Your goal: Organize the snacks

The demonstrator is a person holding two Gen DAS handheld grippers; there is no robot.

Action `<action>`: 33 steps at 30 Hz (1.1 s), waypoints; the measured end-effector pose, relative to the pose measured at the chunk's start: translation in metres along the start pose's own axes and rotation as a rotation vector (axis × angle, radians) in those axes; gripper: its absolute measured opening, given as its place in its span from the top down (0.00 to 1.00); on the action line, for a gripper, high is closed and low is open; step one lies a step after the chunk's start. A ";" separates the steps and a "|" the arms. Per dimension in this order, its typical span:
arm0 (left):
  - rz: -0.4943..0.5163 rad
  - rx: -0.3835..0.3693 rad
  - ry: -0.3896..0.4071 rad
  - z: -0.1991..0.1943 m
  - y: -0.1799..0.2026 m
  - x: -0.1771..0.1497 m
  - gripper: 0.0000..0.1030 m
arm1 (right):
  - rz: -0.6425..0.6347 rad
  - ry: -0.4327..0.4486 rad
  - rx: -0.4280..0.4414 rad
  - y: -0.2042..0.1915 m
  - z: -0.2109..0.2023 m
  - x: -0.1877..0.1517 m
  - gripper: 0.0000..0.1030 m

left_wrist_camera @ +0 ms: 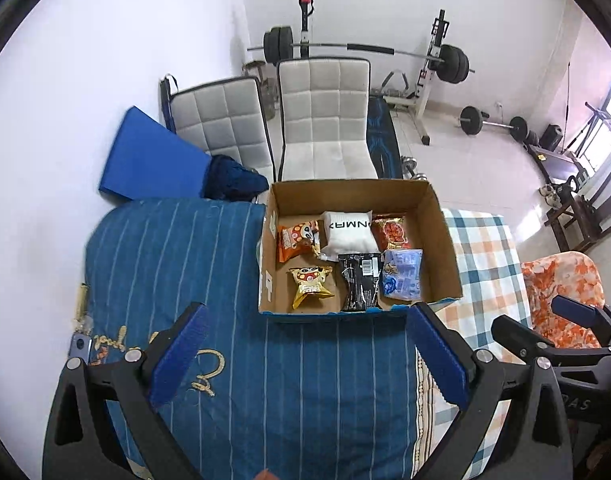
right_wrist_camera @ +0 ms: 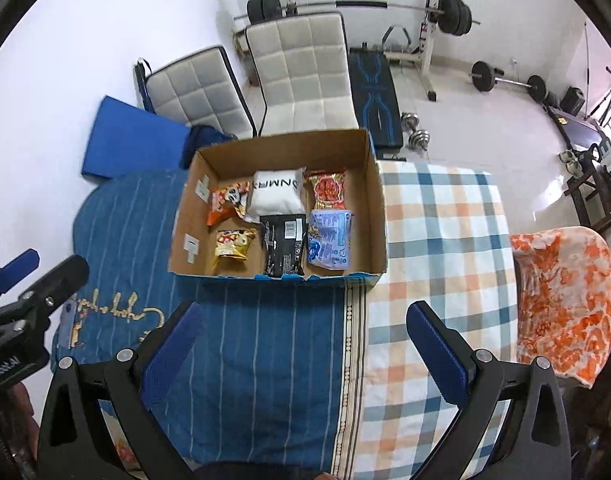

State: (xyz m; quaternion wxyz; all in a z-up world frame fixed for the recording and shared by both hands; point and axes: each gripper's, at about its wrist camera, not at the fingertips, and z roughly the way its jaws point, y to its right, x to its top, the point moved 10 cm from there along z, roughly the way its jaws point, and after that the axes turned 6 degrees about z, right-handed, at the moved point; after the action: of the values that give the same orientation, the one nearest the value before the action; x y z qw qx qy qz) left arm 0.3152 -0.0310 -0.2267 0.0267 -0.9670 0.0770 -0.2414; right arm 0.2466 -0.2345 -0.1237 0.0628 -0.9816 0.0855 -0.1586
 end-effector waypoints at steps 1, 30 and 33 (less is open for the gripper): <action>-0.004 -0.002 0.013 -0.009 0.000 -0.001 0.02 | 0.000 0.008 0.003 -0.001 -0.008 -0.002 0.00; -0.017 -0.016 0.128 -0.109 0.007 -0.023 0.02 | -0.019 0.175 0.033 -0.002 -0.176 -0.053 0.00; -0.014 0.004 0.153 -0.109 0.005 -0.018 0.02 | -0.007 0.199 0.013 0.003 -0.178 -0.049 0.00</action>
State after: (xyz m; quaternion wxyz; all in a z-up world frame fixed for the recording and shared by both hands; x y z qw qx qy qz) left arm 0.2475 -0.0349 -0.1390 0.0212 -0.9462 0.0715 -0.3147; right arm 0.1432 -0.2459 0.0290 0.0599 -0.9609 0.0869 -0.2560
